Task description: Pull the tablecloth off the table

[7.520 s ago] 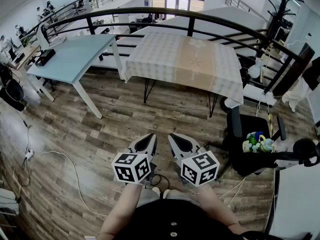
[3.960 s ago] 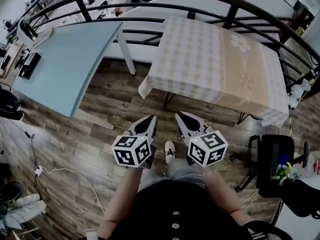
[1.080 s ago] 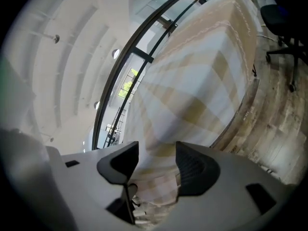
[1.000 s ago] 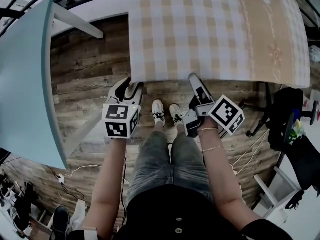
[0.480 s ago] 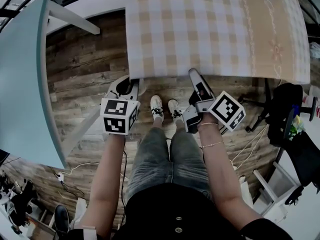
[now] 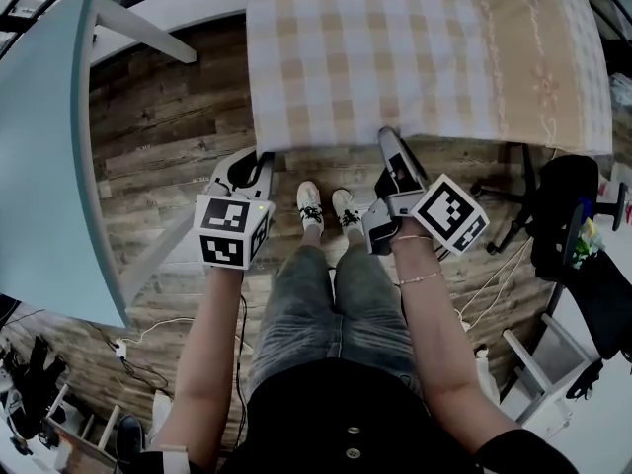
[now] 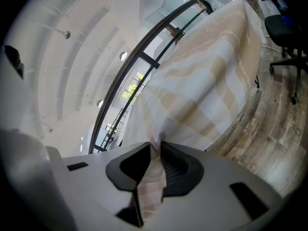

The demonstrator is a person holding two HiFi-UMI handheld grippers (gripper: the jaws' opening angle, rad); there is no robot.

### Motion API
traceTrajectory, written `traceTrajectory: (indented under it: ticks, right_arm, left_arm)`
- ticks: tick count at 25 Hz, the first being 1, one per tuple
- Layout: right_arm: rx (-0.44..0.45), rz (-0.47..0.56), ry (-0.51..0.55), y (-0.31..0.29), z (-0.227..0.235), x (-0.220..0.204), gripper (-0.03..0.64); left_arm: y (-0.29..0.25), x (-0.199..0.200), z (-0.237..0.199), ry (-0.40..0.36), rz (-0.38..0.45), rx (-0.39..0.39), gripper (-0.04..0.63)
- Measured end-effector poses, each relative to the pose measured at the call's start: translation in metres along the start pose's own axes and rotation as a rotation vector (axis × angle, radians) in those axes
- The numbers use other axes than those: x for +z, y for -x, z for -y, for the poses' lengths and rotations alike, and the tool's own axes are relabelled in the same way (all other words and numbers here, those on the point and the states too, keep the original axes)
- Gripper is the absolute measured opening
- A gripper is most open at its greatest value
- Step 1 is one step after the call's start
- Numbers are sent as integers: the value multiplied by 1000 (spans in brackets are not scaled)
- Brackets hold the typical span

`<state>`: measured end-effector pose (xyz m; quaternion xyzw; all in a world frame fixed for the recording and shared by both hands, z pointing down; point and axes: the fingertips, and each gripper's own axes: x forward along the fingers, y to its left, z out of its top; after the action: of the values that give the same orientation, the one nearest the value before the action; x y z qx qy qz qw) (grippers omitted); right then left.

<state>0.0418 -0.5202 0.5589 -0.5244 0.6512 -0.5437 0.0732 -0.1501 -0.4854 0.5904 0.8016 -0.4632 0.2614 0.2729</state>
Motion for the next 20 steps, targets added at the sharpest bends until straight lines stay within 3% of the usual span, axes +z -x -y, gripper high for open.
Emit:
traceTrajectory:
  ticks: [4, 15, 20]
  right_arm:
    - [0, 13, 52, 5, 2, 0, 33]
    - [-2, -13, 115, 23, 10, -9, 28]
    - [33, -15, 125, 61, 21, -14, 28]
  left_arm:
    - [6, -6, 7, -1, 6, -16, 17]
    - [29, -20, 26, 14, 22, -9, 17]
    - [51, -34, 63, 10, 45, 7, 17]
